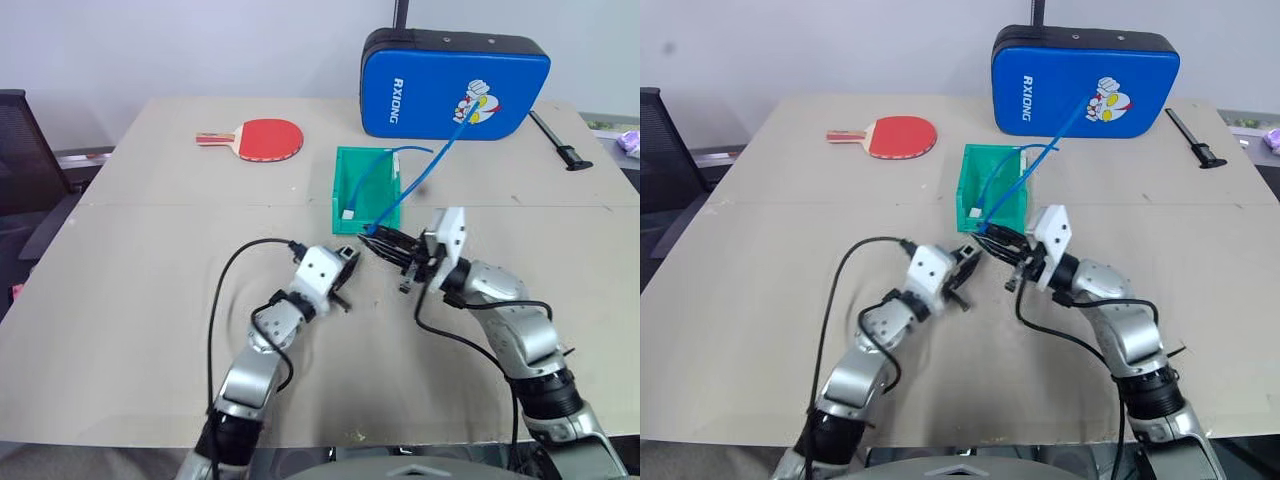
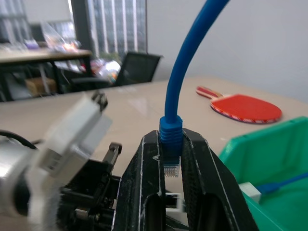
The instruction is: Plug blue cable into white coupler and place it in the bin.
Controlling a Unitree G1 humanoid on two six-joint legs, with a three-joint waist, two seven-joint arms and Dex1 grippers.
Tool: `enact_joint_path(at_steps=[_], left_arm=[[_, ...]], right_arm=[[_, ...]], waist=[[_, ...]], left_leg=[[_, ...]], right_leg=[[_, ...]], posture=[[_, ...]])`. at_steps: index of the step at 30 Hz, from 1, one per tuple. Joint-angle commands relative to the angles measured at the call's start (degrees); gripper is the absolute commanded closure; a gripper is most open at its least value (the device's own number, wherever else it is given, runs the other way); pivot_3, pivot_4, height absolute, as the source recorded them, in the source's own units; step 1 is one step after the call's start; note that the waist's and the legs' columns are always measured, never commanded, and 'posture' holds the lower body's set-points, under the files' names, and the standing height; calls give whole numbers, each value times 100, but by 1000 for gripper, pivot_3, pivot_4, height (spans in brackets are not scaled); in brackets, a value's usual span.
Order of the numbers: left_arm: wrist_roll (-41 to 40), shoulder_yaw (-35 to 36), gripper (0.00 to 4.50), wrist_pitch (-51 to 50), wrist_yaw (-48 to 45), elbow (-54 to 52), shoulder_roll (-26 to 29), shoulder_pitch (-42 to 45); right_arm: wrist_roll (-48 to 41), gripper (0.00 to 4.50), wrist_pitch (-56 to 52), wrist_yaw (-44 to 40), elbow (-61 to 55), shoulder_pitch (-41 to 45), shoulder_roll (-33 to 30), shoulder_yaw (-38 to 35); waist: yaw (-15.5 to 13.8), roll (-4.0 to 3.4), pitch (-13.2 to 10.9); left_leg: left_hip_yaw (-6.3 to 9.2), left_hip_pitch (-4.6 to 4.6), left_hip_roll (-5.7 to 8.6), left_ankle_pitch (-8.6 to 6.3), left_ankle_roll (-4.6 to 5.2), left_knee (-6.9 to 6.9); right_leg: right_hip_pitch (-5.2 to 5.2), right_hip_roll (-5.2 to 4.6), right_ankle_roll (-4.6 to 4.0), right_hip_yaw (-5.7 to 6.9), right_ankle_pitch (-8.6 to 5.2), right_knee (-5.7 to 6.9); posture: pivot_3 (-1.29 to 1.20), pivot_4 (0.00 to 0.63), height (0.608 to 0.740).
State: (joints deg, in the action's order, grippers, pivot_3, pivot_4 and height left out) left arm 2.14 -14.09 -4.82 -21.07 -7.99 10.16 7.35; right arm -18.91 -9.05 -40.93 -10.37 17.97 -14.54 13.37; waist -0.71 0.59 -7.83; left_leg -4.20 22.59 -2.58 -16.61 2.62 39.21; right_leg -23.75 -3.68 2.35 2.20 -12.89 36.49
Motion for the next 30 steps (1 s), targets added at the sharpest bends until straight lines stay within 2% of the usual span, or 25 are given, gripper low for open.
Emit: enact_joint_path(at_steps=[1, 5, 17, 30], left_arm=[[181, -172, 4144, 367, 173, 96, -177, 155], [301, -224, 4144, 590, 287, 134, -263, 151], [289, -143, 4144, 634, 382, 31, -261, 24], [269, -159, 4144, 602, 333, -9, -235, 4]], right_arm=[[555, 4500, 467, 371, 292, 144, 182, 83], [723, 4500, 675, 546, 455, 131, 413, 86], [848, 4500, 817, 633, 226, -178, 308, -147], [908, 4500, 778, 610, 161, -385, 354, -4]], waist=[[-1, 0, 0], [1, 0, -1], [-5, 0, -1], [3, 0, -1]], left_leg=[[1, 3, 0, 6, -11, 0], [1, 10, -1, 5, -10, -2], [4, 8, -1, -4, 6, 1], [4, 6, -1, -4, 6, 1]], right_leg=[[-1, 0, 2, 2, -1, -1], [-7, -1, 3, 2, -2, -2], [-6, -2, 3, 2, -1, 6], [-6, -2, 3, 2, -2, 10]], posture=[[0, 150, 728], [0, 150, 728], [0, 150, 728], [0, 150, 728]])
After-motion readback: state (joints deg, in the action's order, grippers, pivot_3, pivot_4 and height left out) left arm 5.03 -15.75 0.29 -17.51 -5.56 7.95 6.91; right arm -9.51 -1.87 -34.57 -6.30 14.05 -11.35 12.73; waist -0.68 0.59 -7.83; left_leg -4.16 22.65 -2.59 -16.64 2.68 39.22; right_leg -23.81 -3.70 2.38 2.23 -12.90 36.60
